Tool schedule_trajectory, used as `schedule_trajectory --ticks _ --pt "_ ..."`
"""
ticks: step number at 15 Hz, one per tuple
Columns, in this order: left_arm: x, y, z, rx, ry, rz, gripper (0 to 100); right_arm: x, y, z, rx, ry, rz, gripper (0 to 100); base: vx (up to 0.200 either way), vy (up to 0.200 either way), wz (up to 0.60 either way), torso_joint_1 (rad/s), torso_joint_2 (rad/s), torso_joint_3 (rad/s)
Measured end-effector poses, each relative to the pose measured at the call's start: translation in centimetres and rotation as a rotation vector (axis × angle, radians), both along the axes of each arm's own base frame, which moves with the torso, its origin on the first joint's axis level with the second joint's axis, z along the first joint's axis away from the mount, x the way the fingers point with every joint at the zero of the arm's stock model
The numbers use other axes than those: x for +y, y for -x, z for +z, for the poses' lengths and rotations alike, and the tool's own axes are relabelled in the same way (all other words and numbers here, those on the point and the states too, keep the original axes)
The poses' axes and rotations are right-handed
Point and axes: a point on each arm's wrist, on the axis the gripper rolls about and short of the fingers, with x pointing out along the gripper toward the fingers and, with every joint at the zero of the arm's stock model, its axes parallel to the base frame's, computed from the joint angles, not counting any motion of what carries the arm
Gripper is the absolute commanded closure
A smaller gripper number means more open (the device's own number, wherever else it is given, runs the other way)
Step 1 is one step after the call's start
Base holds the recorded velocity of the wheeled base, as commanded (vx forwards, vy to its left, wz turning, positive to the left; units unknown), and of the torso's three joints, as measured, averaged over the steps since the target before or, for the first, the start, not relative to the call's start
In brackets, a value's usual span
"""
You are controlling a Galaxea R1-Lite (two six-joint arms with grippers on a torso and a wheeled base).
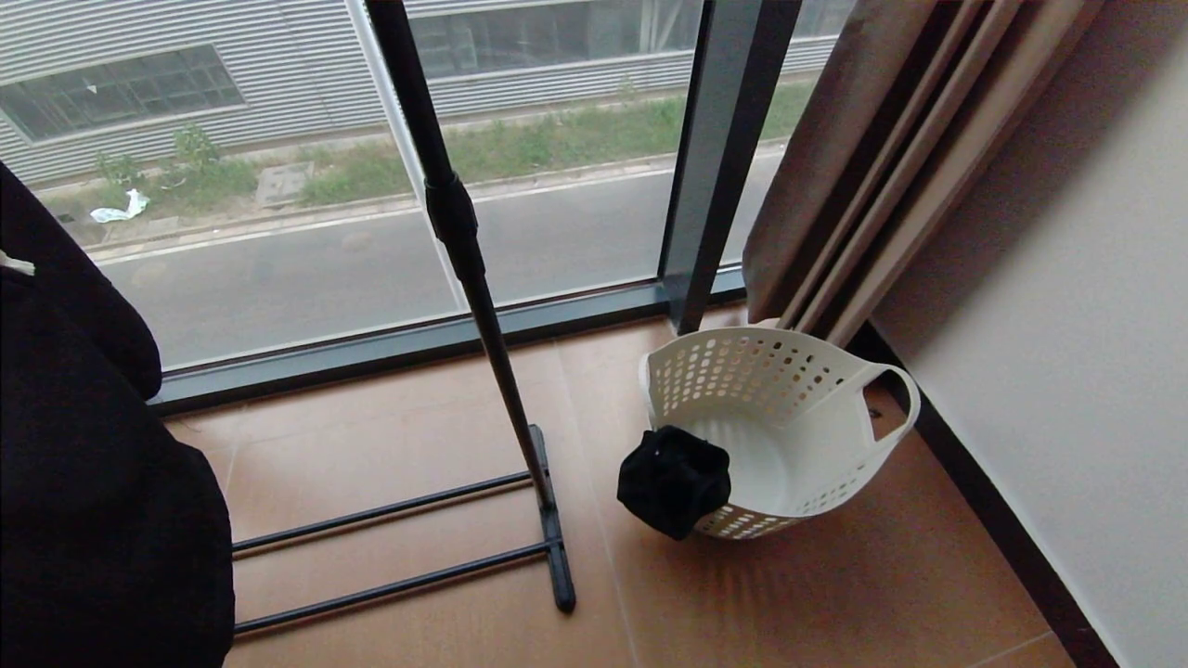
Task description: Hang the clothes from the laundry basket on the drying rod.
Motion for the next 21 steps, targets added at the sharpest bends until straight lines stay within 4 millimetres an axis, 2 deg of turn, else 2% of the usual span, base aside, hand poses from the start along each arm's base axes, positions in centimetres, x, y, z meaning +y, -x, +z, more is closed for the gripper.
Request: schedule_trajectory --ticks 3,5,8,12,15,21 --pt "0.0 0.1 -0.1 -0.016 0.006 0.005 0 0.0 -0.9 1.6 0.076 0.046 0.059 0 0.0 0.0 0.0 0.0 0.0 0.0" --pt "0.0 0.1 -0.1 -0.021 0.015 0.008 0 0.1 -2.5 3.5 0.146 0.066 0.123 0 0.0 0.0 0.0 0.0 0.0 0.0" --pt "0.0 0.2 -0.1 -0.022 0.023 0.009 0 0.7 -6.5 7.1 0.232 0.086 0.227 0 0.0 0.0 0.0 0.0 0.0 0.0" --pt "0.0 0.2 -0.1 -0.022 0.023 0.009 0 3.1 -12.9 10.7 0.287 0.131 0.378 0 0.0 0.0 0.0 0.0 0.0 0.0" --pt "0.0 0.2 -0.1 -0.022 0.017 0.006 0 5.1 -17.8 11.4 0.301 0.224 0.43 0 0.0 0.0 0.0 0.0 0.0 0.0" --pt "0.0 0.2 -0.1 -0.023 0.017 0.008 0 8.9 -27.0 10.6 0.312 0.438 0.428 0 0.0 0.0 0.0 0.0 0.0 0.0"
